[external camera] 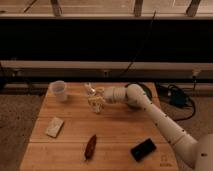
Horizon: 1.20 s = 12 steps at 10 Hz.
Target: Stand the bottle upright
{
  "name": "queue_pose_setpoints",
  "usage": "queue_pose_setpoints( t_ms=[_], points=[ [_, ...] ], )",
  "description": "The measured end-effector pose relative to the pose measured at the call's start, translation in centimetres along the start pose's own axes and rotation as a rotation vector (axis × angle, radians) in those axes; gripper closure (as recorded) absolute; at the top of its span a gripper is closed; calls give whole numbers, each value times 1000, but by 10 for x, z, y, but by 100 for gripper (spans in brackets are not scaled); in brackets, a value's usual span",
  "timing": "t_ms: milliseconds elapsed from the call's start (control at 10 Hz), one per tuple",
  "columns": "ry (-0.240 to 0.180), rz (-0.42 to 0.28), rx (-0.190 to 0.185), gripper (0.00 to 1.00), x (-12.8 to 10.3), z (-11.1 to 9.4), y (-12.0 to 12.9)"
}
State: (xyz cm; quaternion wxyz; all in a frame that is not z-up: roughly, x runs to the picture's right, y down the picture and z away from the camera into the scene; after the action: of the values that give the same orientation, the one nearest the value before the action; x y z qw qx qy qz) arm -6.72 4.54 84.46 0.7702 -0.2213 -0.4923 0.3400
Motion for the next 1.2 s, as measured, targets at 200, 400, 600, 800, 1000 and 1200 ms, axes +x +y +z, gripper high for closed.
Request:
queue_pose_setpoints(
  t_ms=[200, 400, 600, 800, 1000, 1200],
  points=[
    [-34, 11, 25, 100, 1, 1, 0],
    [-66, 19, 47, 96, 2, 1, -1],
    [-101, 13, 62, 80, 3, 3, 1],
    [-141, 0, 73, 57, 3, 4, 3],
    [-172, -16, 79, 37, 2, 5, 4],
    [-202, -35, 81, 21, 2, 8, 10]
  ],
)
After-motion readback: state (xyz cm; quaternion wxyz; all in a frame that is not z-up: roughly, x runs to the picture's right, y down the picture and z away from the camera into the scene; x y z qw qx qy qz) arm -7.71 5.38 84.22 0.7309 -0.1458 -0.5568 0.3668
